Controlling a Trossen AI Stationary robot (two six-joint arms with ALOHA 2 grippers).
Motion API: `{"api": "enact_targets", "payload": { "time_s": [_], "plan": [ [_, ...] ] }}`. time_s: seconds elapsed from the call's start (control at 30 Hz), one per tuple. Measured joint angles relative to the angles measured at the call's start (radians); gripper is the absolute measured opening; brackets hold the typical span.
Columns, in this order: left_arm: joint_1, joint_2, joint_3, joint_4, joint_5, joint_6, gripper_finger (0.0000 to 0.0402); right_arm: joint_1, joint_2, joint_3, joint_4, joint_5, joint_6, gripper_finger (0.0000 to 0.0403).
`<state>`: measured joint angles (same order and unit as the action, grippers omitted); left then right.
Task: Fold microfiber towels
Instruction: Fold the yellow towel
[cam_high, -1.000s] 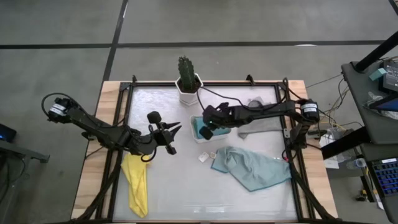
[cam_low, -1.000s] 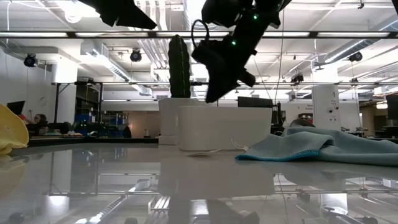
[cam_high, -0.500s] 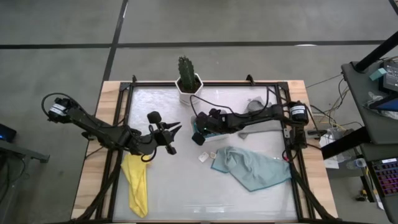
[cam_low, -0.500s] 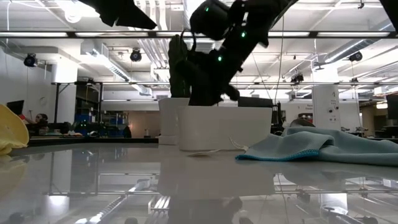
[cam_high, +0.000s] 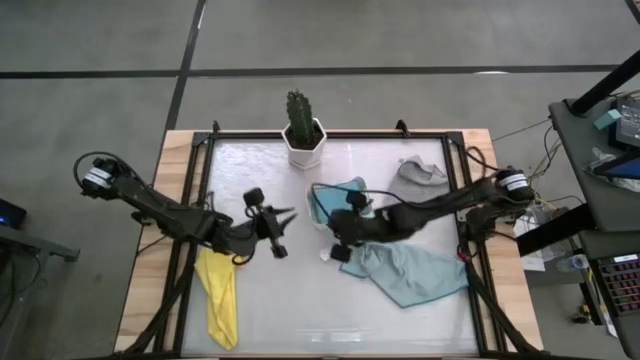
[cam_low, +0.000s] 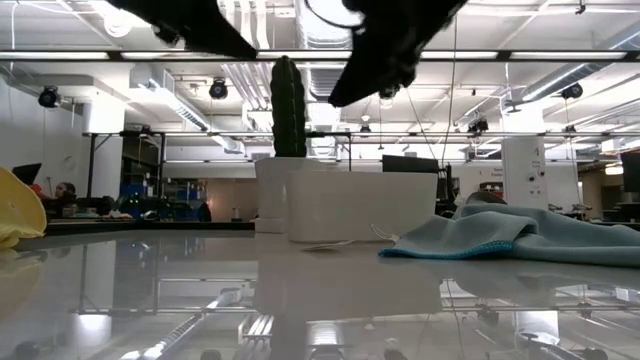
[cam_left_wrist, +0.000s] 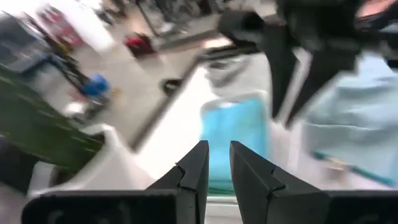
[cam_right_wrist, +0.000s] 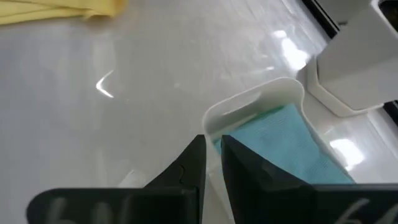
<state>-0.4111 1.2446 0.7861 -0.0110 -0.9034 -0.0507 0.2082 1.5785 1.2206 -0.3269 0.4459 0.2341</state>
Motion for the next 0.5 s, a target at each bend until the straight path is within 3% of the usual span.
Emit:
{"api": "enact_targets", "payload": {
  "time_s": [0.1,0.27,0.5],
  "plan": [
    [-0.013,0.061,0.037,-0.131,0.119,-0.185,0.0051,0.041,-0.057,-0.061,0.01,0.003,-0.001,0.0043],
    [-0.011,0.186,0.193,-0.548,0.47,-0.636,0.0051,0.078,-0.141,-0.199,0.136,0.001,-0.002,0.0043],
    [-0.038,0.411,0.383,-1.083,0.918,-0.943,0.0051,0.08,-0.222,-0.372,0.343,0.001,0.0,0.0043]
  ]
}}
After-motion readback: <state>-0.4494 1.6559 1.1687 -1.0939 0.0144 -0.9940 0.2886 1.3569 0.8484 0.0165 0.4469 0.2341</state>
